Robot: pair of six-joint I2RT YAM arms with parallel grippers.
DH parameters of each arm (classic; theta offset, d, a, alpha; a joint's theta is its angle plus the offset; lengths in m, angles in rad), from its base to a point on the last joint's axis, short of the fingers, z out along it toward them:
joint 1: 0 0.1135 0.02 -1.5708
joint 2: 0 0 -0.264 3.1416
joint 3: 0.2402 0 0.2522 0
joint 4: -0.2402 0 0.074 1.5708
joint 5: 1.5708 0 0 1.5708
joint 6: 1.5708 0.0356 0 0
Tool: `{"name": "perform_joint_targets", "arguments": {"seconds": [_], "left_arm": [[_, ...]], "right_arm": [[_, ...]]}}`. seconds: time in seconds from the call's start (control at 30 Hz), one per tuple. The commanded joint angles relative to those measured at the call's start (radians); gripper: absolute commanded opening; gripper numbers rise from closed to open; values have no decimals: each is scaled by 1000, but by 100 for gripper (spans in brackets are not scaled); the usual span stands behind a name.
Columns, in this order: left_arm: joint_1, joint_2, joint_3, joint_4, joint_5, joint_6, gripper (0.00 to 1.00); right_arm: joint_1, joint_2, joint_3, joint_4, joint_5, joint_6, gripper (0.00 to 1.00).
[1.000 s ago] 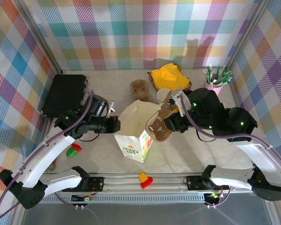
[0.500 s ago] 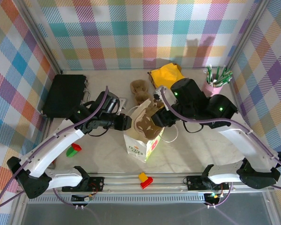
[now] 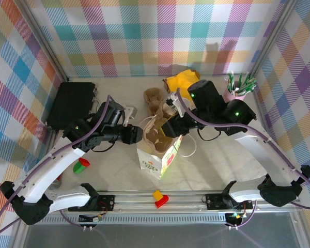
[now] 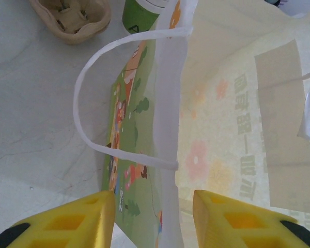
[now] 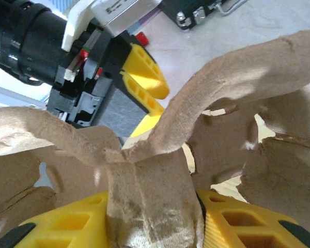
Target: Pack the takeout coffee
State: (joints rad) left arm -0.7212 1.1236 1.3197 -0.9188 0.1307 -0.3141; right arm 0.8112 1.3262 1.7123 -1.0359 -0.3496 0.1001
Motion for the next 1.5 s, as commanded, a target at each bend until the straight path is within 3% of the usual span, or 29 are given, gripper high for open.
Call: {"name": "perform_joint_targets", "arguments": {"seconds": [0.0, 0.43, 1.2, 1.47], "left_arm": [[27, -22, 3, 49, 18, 29, 42], [44, 9, -18, 90, 119, 47, 42], [45, 45, -35, 72, 128, 81, 40], [45, 61, -13, 68, 134, 78, 20]], "right_arm": [[-7, 4, -34, 62, -100, 13, 42], [-57, -2, -163, 129, -110, 1, 41], [-70, 40, -224, 85, -12, -34, 41], [-70, 42, -230, 72, 7, -40, 41]]}}
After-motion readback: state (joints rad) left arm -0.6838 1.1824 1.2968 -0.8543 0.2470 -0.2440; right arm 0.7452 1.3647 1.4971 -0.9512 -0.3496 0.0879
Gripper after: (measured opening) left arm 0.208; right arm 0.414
